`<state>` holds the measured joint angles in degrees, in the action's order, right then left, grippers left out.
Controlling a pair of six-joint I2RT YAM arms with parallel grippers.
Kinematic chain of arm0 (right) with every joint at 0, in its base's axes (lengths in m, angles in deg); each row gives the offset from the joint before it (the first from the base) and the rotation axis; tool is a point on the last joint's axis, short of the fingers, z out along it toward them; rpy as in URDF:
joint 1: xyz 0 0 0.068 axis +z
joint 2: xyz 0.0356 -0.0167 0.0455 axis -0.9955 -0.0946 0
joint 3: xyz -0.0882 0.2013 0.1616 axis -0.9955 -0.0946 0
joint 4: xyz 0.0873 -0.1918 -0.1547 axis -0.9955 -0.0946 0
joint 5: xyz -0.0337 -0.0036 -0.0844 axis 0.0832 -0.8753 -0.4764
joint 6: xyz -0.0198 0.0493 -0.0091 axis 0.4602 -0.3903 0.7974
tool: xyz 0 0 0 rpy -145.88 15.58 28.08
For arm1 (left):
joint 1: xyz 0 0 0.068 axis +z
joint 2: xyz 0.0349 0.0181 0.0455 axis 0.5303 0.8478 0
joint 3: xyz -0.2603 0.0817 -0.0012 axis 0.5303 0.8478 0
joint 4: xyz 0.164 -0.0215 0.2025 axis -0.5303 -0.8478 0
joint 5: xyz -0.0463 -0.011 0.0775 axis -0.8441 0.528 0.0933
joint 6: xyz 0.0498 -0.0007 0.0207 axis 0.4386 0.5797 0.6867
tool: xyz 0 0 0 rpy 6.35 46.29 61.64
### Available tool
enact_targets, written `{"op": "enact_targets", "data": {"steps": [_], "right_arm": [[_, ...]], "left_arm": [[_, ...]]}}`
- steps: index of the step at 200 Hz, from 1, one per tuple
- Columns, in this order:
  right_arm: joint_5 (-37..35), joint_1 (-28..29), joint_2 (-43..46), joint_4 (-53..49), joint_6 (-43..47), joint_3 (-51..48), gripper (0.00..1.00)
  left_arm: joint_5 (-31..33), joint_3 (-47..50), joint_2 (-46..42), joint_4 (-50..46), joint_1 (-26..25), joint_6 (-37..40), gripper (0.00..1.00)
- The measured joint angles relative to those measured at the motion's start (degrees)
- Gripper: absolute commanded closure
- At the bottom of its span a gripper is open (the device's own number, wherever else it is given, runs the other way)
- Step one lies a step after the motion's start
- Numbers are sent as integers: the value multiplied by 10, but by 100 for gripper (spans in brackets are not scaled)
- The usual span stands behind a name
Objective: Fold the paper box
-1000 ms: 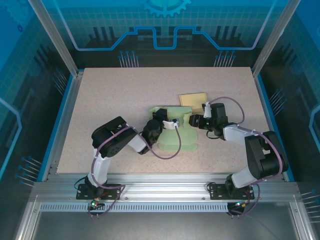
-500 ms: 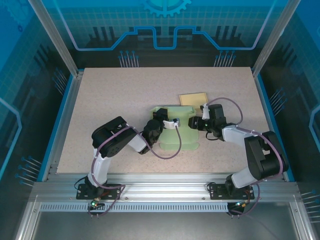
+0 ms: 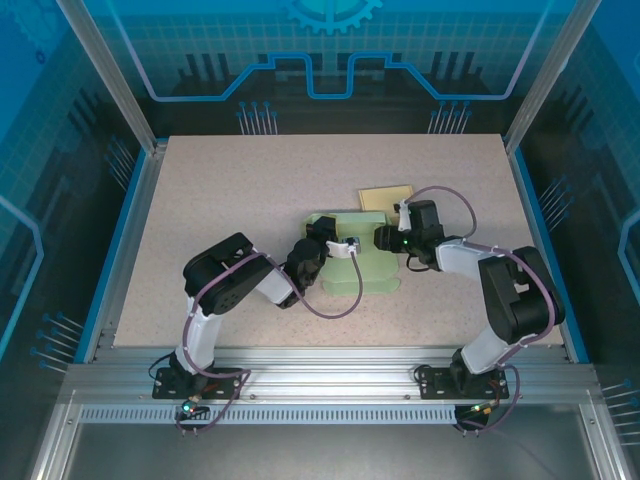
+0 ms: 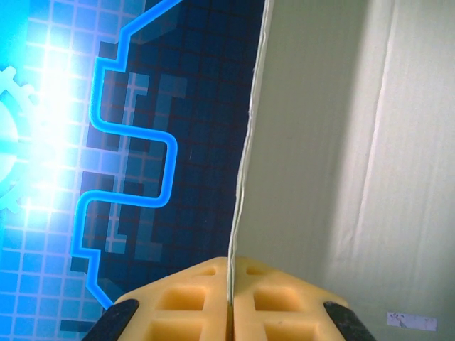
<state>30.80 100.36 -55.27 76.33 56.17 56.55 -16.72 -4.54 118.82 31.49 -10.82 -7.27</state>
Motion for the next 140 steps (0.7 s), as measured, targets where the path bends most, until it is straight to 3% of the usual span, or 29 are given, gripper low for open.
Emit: {"op": "enact_targets", "data": {"steps": [83,127,140], "right_arm": [[-123,51,-12,65,15,-1,62],[-177,70,-32,76,14,1,77],[-199,77,-41,77,10,1,82]], "left_arm": [[-8,0,0,-1,0,-4,90],[-11,0,-3,-5,0,-18,89],[-13,2,-12,-17,0,-30,80]]}}
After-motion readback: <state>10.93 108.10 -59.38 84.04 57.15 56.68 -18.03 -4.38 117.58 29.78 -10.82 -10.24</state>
